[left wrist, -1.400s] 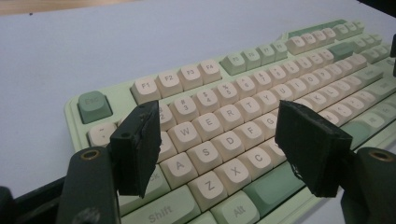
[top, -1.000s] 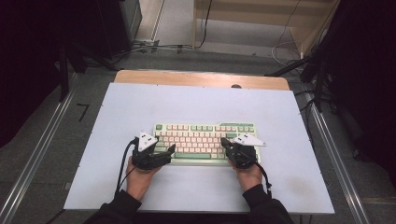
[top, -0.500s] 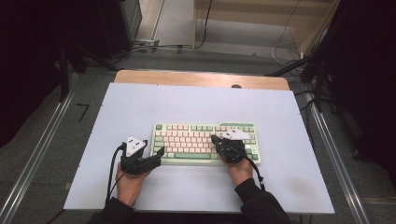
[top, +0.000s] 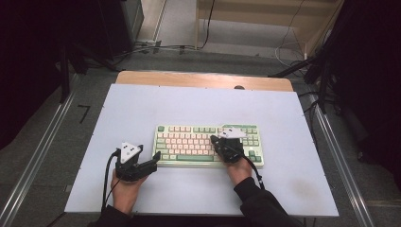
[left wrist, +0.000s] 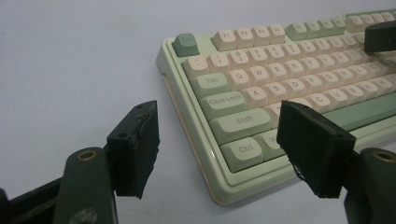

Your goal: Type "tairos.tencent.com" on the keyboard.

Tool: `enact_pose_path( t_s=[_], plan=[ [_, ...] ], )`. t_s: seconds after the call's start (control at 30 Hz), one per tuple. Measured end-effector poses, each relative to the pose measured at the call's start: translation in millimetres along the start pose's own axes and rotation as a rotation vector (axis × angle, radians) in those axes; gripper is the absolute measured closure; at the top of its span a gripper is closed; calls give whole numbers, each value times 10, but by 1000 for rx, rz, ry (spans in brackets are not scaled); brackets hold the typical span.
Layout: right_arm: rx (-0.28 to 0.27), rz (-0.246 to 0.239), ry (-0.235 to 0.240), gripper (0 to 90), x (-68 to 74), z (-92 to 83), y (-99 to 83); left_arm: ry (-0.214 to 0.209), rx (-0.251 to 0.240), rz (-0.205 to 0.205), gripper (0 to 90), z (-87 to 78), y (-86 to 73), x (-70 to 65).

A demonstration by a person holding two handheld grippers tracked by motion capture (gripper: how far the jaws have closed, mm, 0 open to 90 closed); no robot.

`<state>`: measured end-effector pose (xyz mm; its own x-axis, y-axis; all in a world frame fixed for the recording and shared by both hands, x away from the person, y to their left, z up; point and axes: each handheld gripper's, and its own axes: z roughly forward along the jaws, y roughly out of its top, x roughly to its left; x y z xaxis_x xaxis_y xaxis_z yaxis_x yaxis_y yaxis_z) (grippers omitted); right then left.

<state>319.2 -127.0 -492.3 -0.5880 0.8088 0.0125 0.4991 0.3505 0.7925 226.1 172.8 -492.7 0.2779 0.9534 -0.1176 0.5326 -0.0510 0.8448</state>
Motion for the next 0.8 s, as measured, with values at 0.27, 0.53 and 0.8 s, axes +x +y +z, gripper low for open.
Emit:
enact_pose_path(
  t_s=[0.27,0.53,0.8],
  plan=[
    [9,-10,-6,876,18,13,4,7,-5,-6,306,-35,-11,20],
    [10,-9,-2,876,14,14,3,5,-6,-6,306,-37,-12,16],
    [23,-5,2,876,8,30,-2,3,-8,-3,307,-37,-13,8]
  ],
)
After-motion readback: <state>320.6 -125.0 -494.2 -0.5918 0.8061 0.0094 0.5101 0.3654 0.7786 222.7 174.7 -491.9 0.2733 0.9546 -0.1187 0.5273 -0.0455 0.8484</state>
